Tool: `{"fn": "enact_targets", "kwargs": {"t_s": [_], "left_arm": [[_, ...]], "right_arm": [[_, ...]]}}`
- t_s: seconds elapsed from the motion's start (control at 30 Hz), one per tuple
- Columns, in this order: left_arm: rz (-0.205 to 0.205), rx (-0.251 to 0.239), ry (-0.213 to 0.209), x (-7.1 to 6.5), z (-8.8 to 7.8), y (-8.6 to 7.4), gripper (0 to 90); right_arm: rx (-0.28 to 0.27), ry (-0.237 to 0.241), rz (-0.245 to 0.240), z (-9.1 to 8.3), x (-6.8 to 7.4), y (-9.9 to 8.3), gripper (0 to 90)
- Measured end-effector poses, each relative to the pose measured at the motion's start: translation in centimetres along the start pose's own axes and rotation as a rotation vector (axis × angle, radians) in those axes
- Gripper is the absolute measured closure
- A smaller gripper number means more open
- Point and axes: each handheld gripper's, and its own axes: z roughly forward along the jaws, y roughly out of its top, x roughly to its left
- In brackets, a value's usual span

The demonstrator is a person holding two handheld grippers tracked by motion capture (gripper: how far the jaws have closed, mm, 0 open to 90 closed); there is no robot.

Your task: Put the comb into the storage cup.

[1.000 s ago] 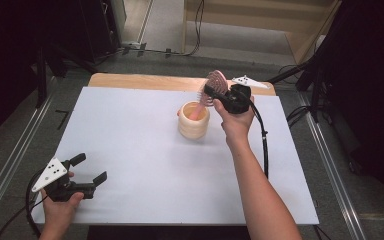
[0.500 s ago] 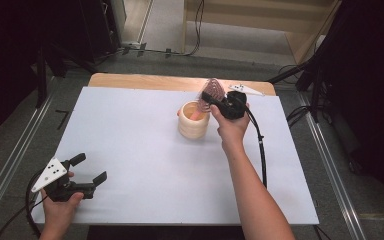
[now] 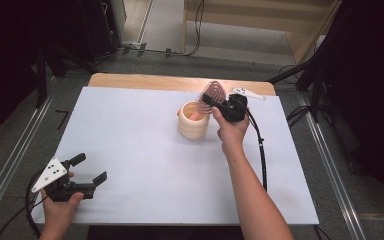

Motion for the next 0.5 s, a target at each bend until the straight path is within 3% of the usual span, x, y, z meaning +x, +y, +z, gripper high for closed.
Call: {"fn": "enact_targets", "kwargs": {"t_s": [0.17, 0.37, 0.5], "left_arm": [[0.001, 0.002, 0.002, 0.00, 0.00, 0.00, 0.0], [0.005, 0.005, 0.001, 0.02, 0.00, 0.01, 0.0], [0.005, 0.004, 0.001, 0.01, 0.01, 0.01, 0.0]], "right_arm": [[0.017, -0.012, -0.015, -0.19, -0.58, -0.03, 49.2], [0.043, -0.018, -0.082, -0.50, -0.56, -0.16, 32.3], [0.050, -0.010, -0.115, -0.71, -0.36, -0.10, 16.2]]}}
